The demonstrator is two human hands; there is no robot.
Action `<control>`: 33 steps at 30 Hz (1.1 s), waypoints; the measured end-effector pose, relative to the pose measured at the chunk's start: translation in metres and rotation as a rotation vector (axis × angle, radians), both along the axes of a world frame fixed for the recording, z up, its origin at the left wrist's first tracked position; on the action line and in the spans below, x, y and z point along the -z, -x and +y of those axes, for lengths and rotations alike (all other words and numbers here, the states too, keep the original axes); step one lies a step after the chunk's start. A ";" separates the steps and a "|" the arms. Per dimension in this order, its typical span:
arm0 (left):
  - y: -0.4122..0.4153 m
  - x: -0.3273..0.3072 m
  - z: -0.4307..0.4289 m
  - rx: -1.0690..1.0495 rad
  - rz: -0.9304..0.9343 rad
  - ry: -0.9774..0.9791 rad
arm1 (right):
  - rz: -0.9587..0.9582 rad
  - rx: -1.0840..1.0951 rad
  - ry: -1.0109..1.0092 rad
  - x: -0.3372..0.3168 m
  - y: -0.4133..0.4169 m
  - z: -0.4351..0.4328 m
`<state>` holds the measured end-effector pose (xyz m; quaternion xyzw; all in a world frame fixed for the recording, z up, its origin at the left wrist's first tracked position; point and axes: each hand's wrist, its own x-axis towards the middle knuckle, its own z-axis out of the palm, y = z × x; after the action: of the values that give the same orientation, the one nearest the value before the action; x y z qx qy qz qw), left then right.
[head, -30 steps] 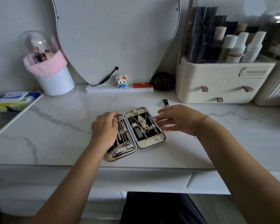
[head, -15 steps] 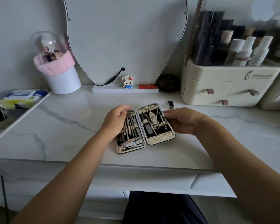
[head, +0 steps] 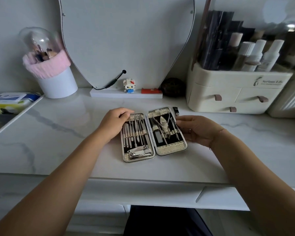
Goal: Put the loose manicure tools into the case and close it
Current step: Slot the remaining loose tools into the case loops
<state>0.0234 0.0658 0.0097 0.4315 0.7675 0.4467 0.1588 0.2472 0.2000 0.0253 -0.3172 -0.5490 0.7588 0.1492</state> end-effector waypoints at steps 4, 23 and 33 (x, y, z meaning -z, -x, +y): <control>0.007 0.001 0.000 0.041 0.025 0.037 | -0.160 -0.020 -0.279 -0.004 0.000 0.011; 0.046 0.004 -0.016 -0.010 0.036 0.094 | -0.717 0.199 -1.154 0.002 0.037 0.048; 0.018 0.003 -0.003 -0.113 0.143 0.064 | -0.578 0.141 -1.142 0.003 0.028 0.048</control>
<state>0.0049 0.0632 0.0064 0.4128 0.8140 0.3982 0.0917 0.2190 0.2481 0.0222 -0.4148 -0.8624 0.2192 0.1901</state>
